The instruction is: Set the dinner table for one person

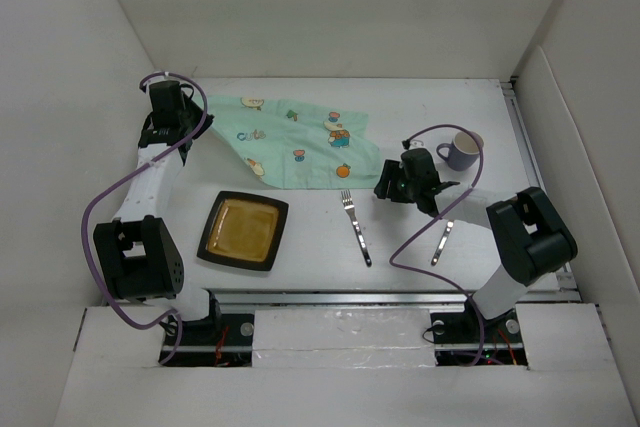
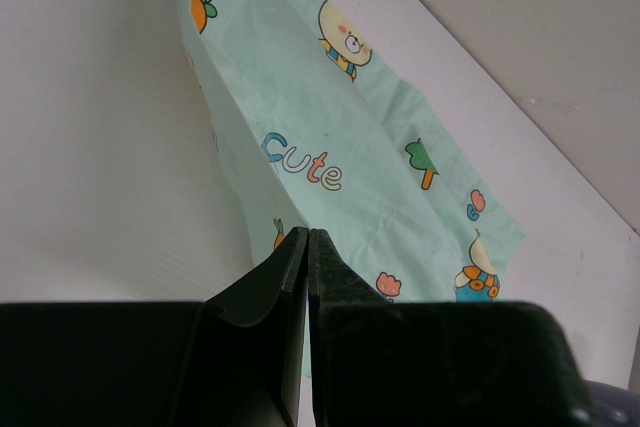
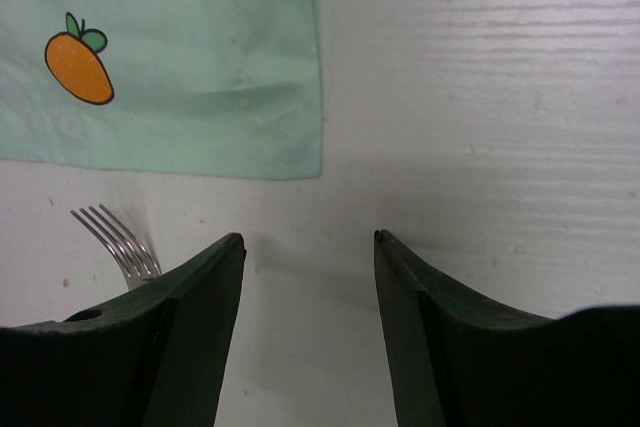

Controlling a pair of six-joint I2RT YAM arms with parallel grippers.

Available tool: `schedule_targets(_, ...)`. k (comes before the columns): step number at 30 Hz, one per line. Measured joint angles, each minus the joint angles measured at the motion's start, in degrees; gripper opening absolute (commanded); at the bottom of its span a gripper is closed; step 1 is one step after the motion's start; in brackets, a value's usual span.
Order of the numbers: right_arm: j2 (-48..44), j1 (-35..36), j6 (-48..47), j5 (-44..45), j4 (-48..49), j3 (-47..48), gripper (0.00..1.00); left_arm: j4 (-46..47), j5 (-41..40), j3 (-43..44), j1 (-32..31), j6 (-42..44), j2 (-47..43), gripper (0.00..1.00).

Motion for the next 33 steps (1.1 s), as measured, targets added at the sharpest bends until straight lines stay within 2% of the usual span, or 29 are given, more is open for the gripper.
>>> schedule_targets(5, 4.0, 2.2, 0.4, 2.9, -1.0, 4.6, 0.59, 1.9, 1.9, -1.3, 0.0, -1.0, -1.1, 0.00)
schedule_targets(14, 9.2, 3.4, 2.5, 9.8, -7.3, 12.5, 0.43, 3.6, 2.6, -3.1, 0.0, -1.6, -6.2, 0.00)
schedule_targets(19, 12.0, 3.4, 3.8, 11.6, -8.5, 15.7, 0.25, 5.0, 2.6, -3.7, 0.0, -1.6, -8.2, 0.00)
schedule_targets(20, 12.3, 3.4, 4.1, 11.8, -8.2, 15.9, 0.19, 5.1, 2.6, -3.7, 0.0, -1.6, -8.3, 0.00)
schedule_targets(21, 12.4, 3.4, 4.3, 12.0, -8.1, 15.9, 0.09, 5.2, 2.6, -3.7, 0.0, -1.6, -8.3, 0.00)
schedule_targets(23, 12.4, 3.3, 5.1, 12.2, -8.2, 15.8, 0.01, 5.1, 2.6, -3.8, 0.0, -1.6, -8.3, 0.00)
schedule_targets(29, 9.8, 2.9, 5.9, 14.3, -11.3, 14.9, 0.00, 5.1, 2.8, -3.8, 0.0, -1.6, -8.3, 0.00)
schedule_targets(33, 0.7, 2.5, 3.8, 16.2, -16.4, 16.1, 0.00, 4.1, 3.8, -1.7, 0.0, -2.1, -7.9, 0.00)
